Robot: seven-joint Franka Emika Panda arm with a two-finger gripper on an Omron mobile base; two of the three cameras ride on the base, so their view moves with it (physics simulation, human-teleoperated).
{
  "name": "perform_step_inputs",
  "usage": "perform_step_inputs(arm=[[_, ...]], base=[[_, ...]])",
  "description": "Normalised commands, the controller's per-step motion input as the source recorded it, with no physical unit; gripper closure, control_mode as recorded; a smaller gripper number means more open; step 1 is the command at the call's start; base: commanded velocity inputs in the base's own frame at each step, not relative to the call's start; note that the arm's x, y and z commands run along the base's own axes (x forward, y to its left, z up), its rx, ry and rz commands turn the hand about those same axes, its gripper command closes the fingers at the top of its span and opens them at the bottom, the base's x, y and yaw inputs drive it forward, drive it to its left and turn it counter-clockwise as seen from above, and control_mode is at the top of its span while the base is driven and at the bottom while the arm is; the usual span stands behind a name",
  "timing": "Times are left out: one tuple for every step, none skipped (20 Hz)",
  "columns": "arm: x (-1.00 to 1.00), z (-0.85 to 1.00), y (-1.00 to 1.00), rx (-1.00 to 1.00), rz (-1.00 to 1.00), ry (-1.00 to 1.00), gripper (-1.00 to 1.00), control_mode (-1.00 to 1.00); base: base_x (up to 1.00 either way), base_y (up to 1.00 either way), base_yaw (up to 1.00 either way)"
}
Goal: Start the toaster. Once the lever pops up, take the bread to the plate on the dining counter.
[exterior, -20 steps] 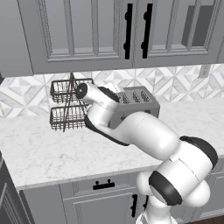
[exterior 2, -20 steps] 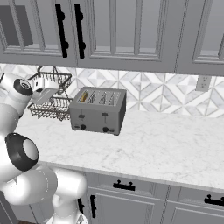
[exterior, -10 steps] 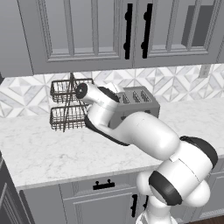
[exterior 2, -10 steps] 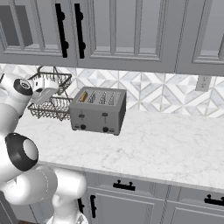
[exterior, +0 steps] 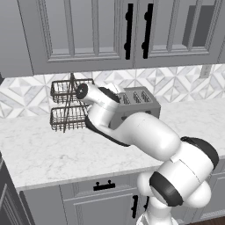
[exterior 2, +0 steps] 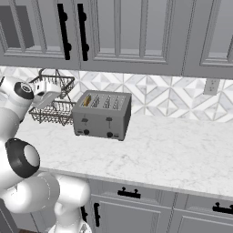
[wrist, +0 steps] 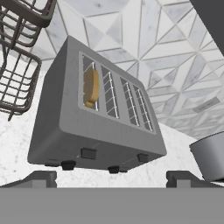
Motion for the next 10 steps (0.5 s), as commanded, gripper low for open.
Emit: perform_step_inputs(arm=[[0.0, 0.0, 0.0, 0.0, 0.0, 0.0, -1.0, -1.0], [0.0, 0.0, 0.0, 0.0, 0.0, 0.0, -1.0, -1.0], [0.0, 0.0, 0.0, 0.0, 0.0, 0.0, -1.0, -1.0], [0.0, 0.0, 0.0, 0.0, 0.0, 0.0, -1.0, -1.0], [0.0, 0.0, 0.0, 0.0, 0.0, 0.0, -1.0, -1.0], [0.0, 0.0, 0.0, 0.0, 0.0, 0.0, -1.0, -1.0], [0.0, 0.0, 0.0, 0.0, 0.0, 0.0, -1.0, -1.0], [0.0, 0.0, 0.0, 0.0, 0.0, 0.0, -1.0, -1.0], [0.0, 0.0, 0.0, 0.0, 0.0, 0.0, -1.0, -1.0], [0.0, 0.0, 0.0, 0.0, 0.0, 0.0, -1.0, -1.0]], base=[[0.0, 0.0, 0.0], [0.0, 0.0, 0.0], [0.0, 0.0, 0.0], [0.0, 0.0, 0.0], [0.0, 0.0, 0.0], [0.0, 0.0, 0.0], [0.0, 0.0, 0.0], [0.0, 0.0, 0.0], [0.0, 0.0, 0.0], [0.0, 0.0, 0.0]])
